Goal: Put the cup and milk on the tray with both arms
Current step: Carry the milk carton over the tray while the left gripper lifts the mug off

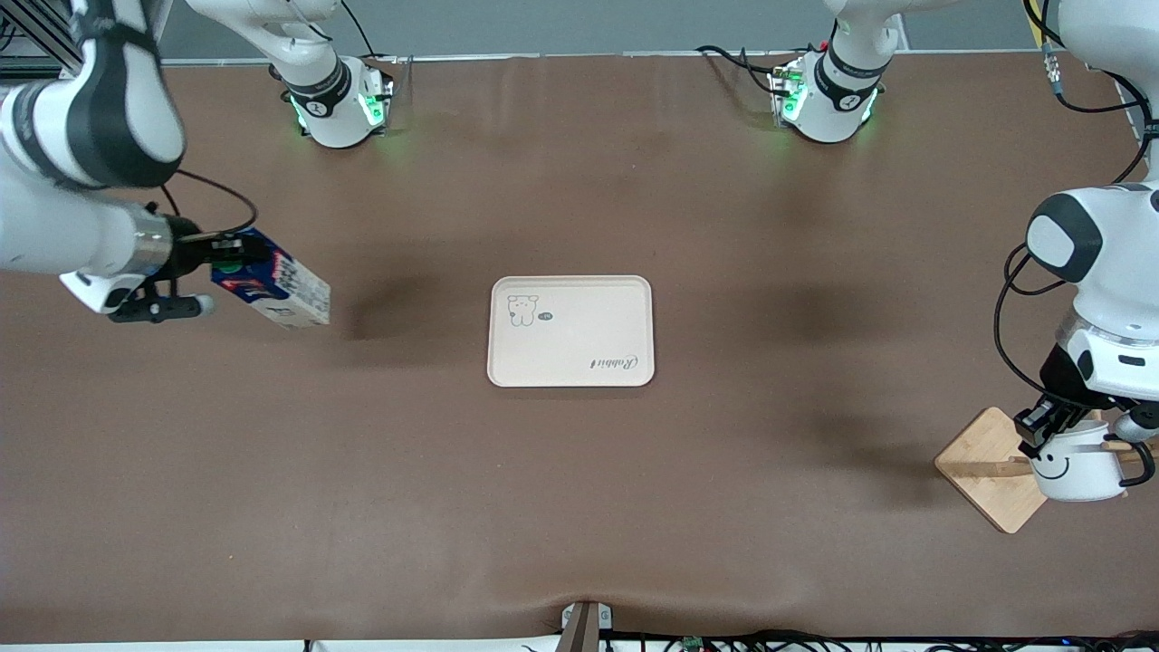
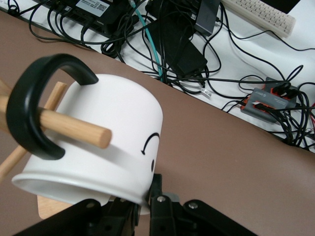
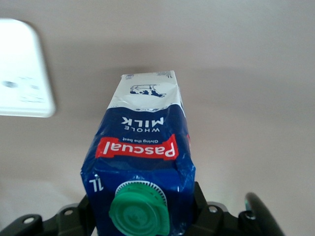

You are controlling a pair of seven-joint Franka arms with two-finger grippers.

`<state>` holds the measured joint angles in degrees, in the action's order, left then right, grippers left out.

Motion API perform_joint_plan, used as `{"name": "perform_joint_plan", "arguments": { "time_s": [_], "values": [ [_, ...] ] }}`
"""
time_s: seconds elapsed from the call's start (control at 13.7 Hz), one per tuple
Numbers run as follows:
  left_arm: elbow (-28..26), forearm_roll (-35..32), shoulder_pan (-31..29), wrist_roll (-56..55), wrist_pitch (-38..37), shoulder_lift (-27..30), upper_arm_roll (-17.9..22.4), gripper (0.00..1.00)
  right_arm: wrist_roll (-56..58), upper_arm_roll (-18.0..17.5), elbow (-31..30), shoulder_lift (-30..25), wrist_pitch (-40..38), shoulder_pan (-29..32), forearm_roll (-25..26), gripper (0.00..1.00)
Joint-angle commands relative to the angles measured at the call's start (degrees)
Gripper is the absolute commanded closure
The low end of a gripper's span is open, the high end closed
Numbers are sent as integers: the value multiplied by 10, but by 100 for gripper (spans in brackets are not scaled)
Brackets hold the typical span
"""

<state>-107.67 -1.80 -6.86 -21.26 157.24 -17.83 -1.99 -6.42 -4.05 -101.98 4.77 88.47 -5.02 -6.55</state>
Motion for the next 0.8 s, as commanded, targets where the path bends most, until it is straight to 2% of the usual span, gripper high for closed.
{"name": "perform_joint_plan", "arguments": {
  "time_s": [0.0,0.15,0.36,0.44,0.73],
  "values": [
    [6,-13,2,8,-2,3,-10,100,-164,4,123,106,-16,-132,-18,100],
    [7,-13,3,10,-18,14,-16,100,-209,4,189,180,-11,-184,-37,100],
    [18,-13,13,10,-80,33,-18,100,-212,5,289,294,-6,-235,-43,100],
    [28,-13,17,10,-106,41,-19,100,-213,5,300,313,-6,-245,-42,100],
    [76,-13,39,6,-233,53,-30,100,-215,6,299,330,14,-258,-42,100]
  ]
}}
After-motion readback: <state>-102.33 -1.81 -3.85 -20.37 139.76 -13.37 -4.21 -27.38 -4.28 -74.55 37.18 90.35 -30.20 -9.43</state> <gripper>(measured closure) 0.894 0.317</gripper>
